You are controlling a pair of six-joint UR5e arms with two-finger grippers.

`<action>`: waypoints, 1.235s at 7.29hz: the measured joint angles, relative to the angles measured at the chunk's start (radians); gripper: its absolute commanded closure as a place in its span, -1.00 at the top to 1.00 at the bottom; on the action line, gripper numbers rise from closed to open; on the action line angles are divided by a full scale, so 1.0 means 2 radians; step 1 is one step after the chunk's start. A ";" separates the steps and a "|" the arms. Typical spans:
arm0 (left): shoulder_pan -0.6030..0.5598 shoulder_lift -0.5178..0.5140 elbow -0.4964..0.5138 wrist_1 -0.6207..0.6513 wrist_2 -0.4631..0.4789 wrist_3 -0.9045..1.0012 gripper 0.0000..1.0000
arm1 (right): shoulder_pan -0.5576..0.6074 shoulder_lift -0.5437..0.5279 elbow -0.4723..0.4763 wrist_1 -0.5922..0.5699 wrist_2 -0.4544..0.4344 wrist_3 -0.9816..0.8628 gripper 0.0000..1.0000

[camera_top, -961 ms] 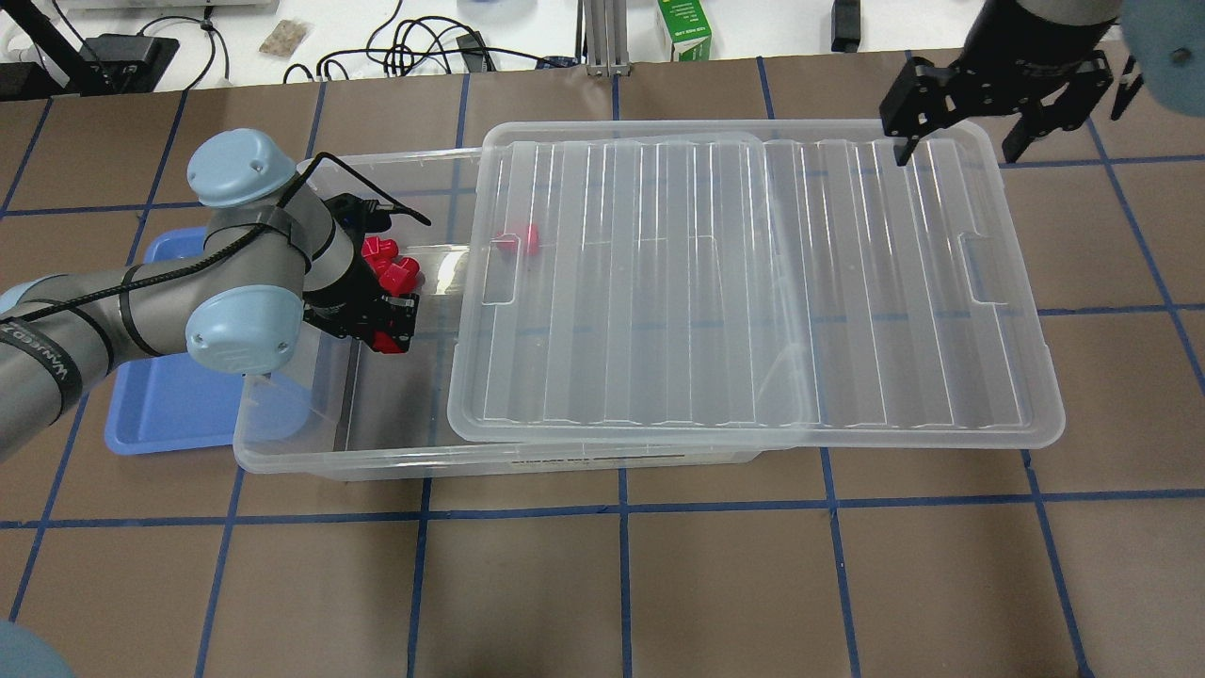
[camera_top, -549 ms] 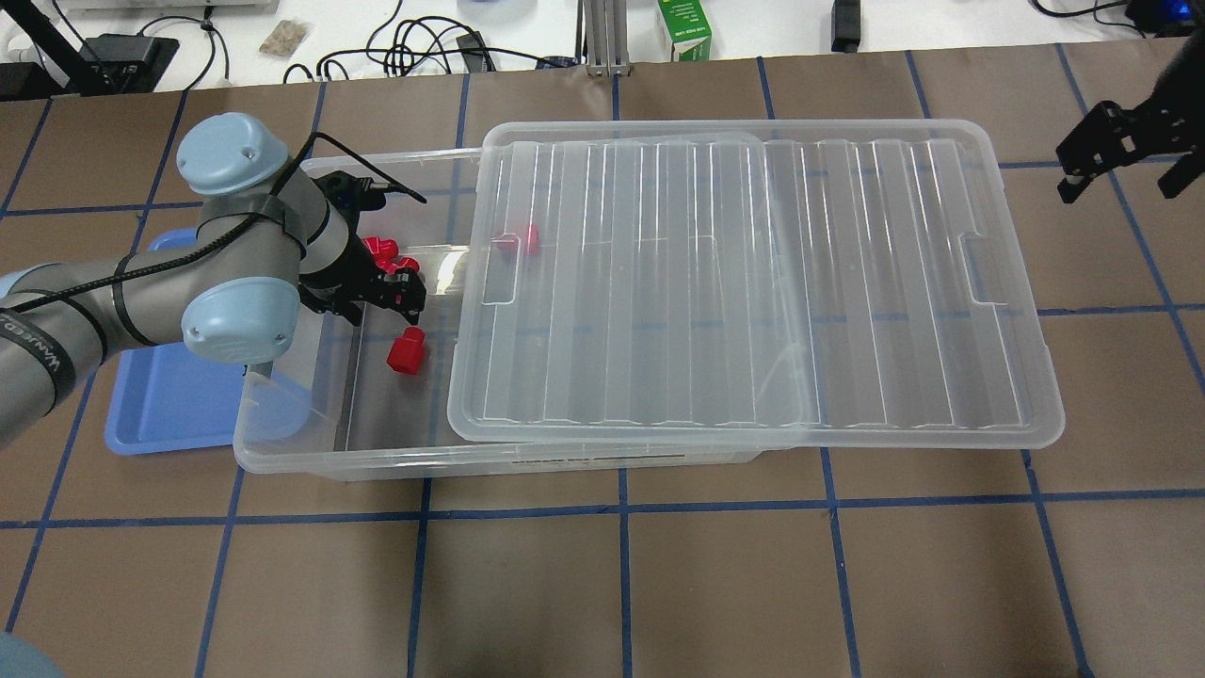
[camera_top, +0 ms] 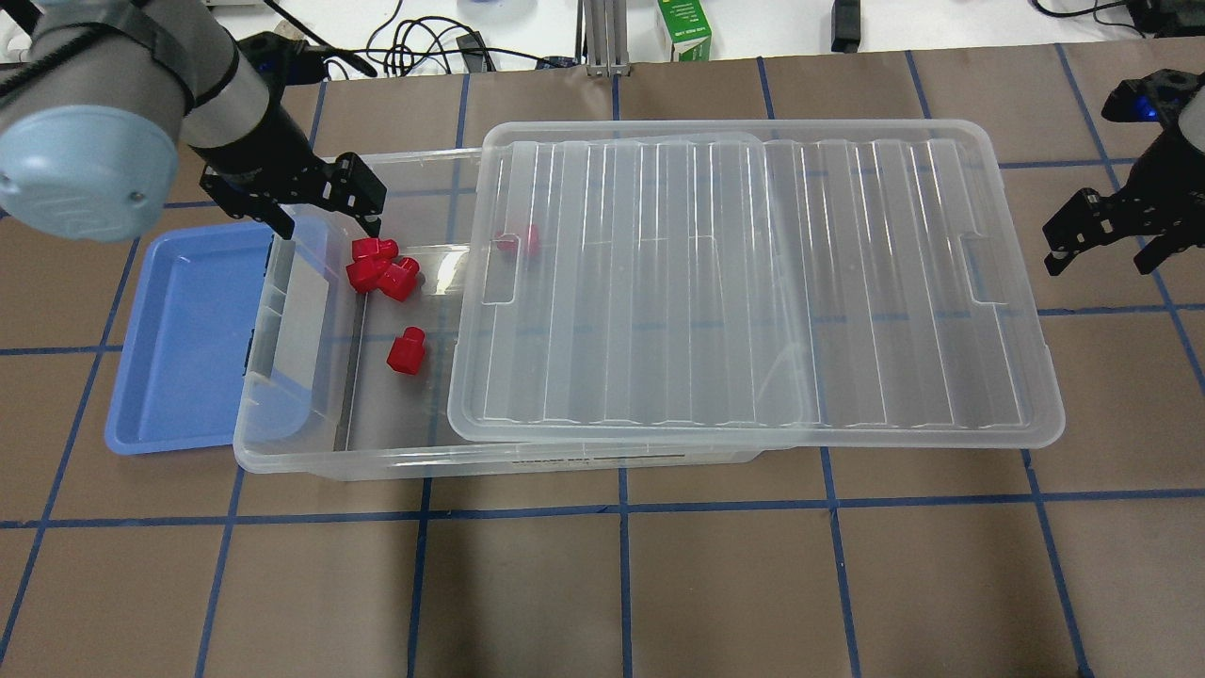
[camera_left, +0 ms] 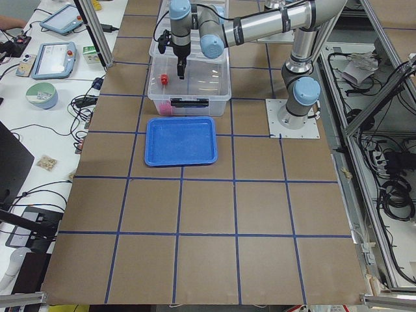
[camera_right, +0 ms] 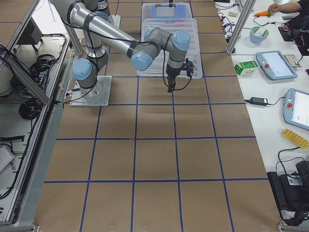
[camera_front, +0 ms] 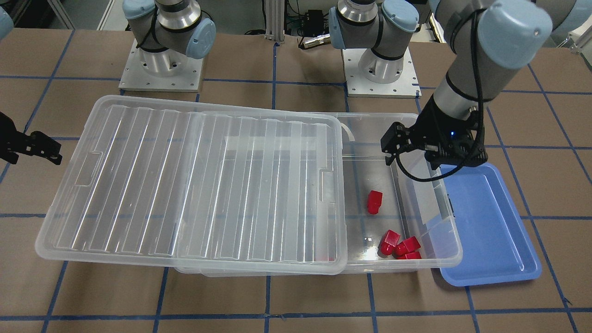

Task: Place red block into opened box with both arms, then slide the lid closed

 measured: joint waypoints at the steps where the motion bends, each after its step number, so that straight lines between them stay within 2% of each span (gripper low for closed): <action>1: -0.020 0.024 0.008 -0.015 0.016 0.000 1.00 | 0.004 0.003 0.004 -0.003 0.001 0.001 1.00; 2: -0.037 0.036 0.009 -0.023 0.043 0.000 1.00 | 0.014 0.005 0.005 -0.006 0.004 0.004 1.00; 4: -0.043 0.046 0.015 -0.043 0.063 0.000 1.00 | 0.051 0.013 0.005 -0.015 0.008 0.019 1.00; 7: -0.003 0.051 0.023 -0.056 0.021 0.003 1.00 | 0.114 0.023 0.003 -0.035 0.012 0.052 1.00; 9: 0.005 0.051 0.027 -0.057 0.017 0.004 1.00 | 0.147 0.029 0.002 -0.039 0.023 0.072 1.00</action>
